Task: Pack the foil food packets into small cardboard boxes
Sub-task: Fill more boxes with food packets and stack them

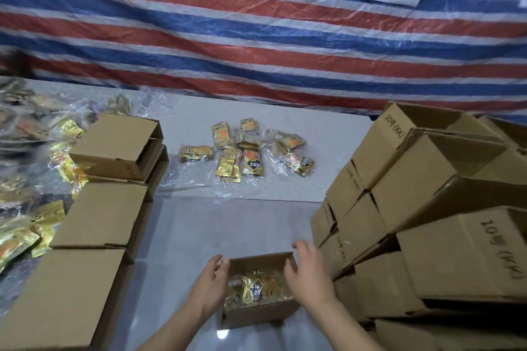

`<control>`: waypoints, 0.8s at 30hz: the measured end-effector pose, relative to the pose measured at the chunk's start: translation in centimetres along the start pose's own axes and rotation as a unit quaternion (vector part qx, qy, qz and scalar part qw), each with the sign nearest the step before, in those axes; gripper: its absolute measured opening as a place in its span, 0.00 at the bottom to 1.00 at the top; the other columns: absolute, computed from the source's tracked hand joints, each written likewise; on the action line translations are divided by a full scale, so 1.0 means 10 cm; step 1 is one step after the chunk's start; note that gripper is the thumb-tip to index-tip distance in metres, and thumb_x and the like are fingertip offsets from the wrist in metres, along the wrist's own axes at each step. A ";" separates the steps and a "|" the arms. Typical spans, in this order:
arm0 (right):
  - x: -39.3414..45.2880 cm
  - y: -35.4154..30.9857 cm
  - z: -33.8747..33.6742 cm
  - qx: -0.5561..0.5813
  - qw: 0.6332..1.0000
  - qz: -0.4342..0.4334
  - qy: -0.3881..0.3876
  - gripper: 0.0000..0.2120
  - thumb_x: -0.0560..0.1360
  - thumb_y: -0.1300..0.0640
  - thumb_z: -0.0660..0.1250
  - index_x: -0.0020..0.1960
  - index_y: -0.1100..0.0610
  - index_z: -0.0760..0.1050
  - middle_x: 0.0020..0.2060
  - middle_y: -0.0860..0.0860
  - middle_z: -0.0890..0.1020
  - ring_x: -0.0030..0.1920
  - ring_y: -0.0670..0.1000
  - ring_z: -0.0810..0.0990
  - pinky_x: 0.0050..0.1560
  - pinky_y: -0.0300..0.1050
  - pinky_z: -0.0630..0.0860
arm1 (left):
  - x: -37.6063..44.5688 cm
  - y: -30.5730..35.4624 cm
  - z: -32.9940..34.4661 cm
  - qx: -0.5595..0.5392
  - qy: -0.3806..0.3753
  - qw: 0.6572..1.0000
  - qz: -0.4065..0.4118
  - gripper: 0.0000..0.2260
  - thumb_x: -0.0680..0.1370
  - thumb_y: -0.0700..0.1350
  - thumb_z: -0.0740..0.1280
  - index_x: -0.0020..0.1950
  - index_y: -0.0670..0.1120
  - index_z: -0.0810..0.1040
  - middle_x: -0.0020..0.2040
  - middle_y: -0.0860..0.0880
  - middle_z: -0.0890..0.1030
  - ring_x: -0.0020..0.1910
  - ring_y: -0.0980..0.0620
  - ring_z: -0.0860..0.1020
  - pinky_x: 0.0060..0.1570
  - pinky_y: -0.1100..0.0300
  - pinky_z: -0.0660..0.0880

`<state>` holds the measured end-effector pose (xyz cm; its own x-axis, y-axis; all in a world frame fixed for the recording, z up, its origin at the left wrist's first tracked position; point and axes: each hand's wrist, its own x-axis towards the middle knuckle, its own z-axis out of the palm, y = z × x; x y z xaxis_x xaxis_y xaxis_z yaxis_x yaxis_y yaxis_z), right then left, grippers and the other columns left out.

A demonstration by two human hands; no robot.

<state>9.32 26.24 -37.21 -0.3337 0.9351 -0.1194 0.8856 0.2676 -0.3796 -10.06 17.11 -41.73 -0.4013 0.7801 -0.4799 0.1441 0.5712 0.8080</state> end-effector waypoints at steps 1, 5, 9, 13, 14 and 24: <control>0.02 0.07 -0.01 -0.006 0.999 0.031 -0.023 0.20 0.79 0.51 0.63 0.70 0.53 0.67 0.64 0.49 0.72 0.63 0.51 0.74 0.63 0.44 0.71 | -0.04 -0.02 0.01 -0.014 -0.005 1.000 -0.012 0.25 0.82 0.54 0.60 0.76 0.43 0.63 0.72 0.43 0.71 0.70 0.45 0.70 0.68 0.56 0.66; 0.04 0.10 0.07 -0.024 0.978 0.097 -0.185 0.17 0.81 0.50 0.58 0.68 0.55 0.64 0.63 0.56 0.78 0.61 0.58 0.78 0.57 0.49 0.74 | -0.16 -0.14 0.07 -0.006 -0.023 0.999 -0.027 0.23 0.82 0.51 0.61 0.74 0.44 0.64 0.70 0.43 0.74 0.68 0.45 0.72 0.68 0.51 0.68; -0.04 0.04 0.12 -0.070 0.976 0.118 -0.170 0.10 0.77 0.57 0.57 0.59 0.54 0.67 0.56 0.56 0.80 0.57 0.59 0.80 0.55 0.50 0.77 | -0.17 -0.08 0.09 -0.043 -0.043 0.998 -0.022 0.14 0.85 0.46 0.54 0.69 0.45 0.68 0.61 0.42 0.80 0.61 0.45 0.78 0.62 0.48 0.74; -0.13 -0.09 0.00 -0.065 0.979 0.125 -0.150 0.10 0.77 0.59 0.59 0.58 0.56 0.71 0.56 0.56 0.81 0.57 0.59 0.81 0.54 0.49 0.77 | -0.22 0.04 -0.04 0.014 -0.041 0.999 0.011 0.16 0.85 0.47 0.53 0.70 0.43 0.68 0.66 0.42 0.76 0.66 0.43 0.74 0.65 0.54 0.70; -0.15 -0.12 -0.06 -0.060 0.981 0.118 -0.145 0.10 0.77 0.59 0.59 0.57 0.56 0.71 0.56 0.57 0.81 0.57 0.59 0.81 0.53 0.49 0.77 | -0.26 0.11 -0.09 0.024 -0.043 0.999 0.023 0.16 0.85 0.47 0.53 0.71 0.43 0.68 0.66 0.42 0.76 0.67 0.44 0.74 0.65 0.54 0.70; -0.55 -0.62 -1.28 -0.018 1.000 0.011 -0.021 0.04 0.80 0.58 0.55 0.48 0.55 0.67 0.43 0.54 0.77 0.45 0.58 0.79 0.40 0.48 0.71 | -0.90 1.00 -0.62 -0.046 0.007 0.990 0.132 0.21 0.76 0.48 0.57 0.69 0.59 0.69 0.64 0.55 0.78 0.64 0.54 0.75 0.64 0.52 0.70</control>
<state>9.82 22.46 -22.44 -0.3263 0.9305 -0.1662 0.9040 0.2558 -0.3427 -10.60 14.21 -27.20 -0.3729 0.8955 -0.2430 0.1631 0.3211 0.9329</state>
